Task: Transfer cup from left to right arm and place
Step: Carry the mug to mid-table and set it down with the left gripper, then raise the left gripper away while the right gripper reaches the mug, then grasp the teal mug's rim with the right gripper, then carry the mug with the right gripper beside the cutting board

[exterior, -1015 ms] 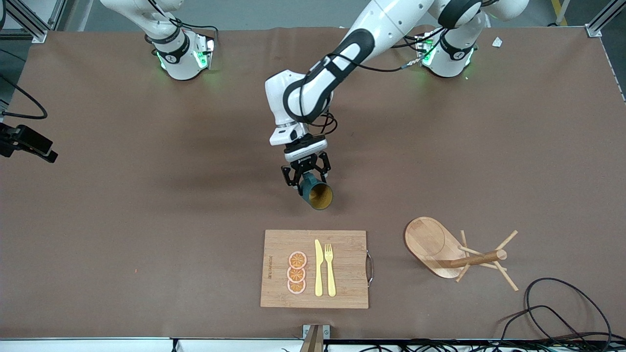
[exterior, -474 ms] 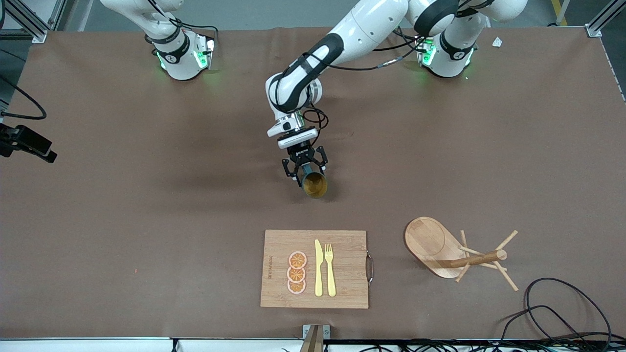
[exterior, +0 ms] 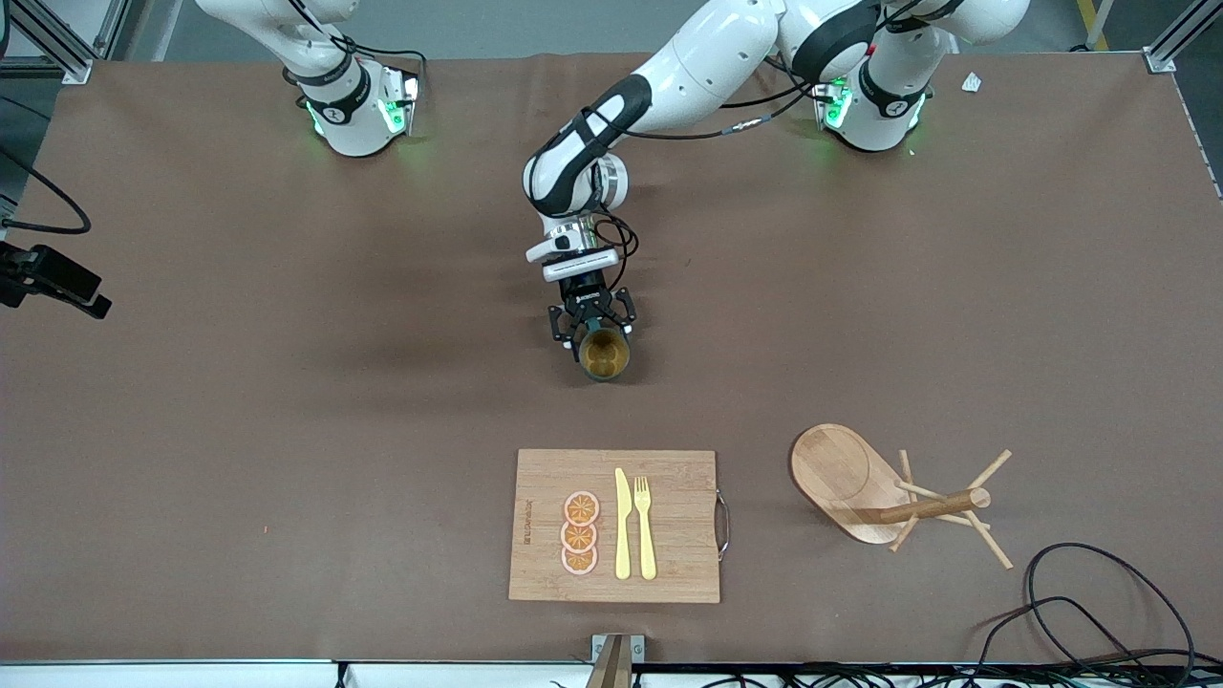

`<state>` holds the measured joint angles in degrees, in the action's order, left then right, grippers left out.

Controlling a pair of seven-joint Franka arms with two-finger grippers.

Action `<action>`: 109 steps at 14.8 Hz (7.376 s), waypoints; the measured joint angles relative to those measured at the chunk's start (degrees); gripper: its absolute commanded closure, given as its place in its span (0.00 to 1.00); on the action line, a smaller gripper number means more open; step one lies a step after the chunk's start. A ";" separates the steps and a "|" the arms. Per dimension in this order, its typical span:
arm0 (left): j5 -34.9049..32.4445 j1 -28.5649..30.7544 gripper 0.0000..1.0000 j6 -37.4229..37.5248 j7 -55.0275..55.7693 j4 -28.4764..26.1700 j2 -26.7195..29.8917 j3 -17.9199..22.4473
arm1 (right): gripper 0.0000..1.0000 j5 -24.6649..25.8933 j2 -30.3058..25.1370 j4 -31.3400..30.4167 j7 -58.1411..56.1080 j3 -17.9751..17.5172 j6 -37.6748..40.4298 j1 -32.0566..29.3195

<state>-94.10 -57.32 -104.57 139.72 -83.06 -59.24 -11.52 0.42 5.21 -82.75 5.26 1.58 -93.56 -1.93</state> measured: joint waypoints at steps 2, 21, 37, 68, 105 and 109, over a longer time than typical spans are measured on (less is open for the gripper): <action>1.16 -1.07 0.00 -0.01 0.00 -0.02 -0.33 -0.18 | 0.00 0.00 0.00 0.00 0.00 0.00 -0.02 0.00; 47.99 4.08 0.00 3.94 -19.64 2.69 25.88 -1.29 | 0.00 -0.03 0.00 -0.42 0.03 -0.60 3.66 0.39; 75.93 43.04 0.00 3.64 -72.37 7.10 39.92 -1.60 | 0.00 -3.51 5.41 -14.46 46.80 -1.63 -15.77 26.13; 92.87 61.04 0.00 21.29 -135.66 -2.29 61.10 4.28 | 0.93 -3.48 37.78 0.78 83.22 -0.82 -37.66 45.57; 92.96 61.26 0.00 21.08 -135.98 -4.39 63.74 4.81 | 0.37 -5.09 31.41 -9.92 14.27 3.79 -33.90 5.44; 92.96 61.25 0.00 20.02 -135.98 -4.39 63.74 4.84 | 0.00 -5.09 30.56 -9.02 14.25 3.75 -34.22 5.45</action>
<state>-1.14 3.93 -84.55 3.74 -87.44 4.49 -6.68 -4.68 35.77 -91.77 19.51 5.33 -127.78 3.52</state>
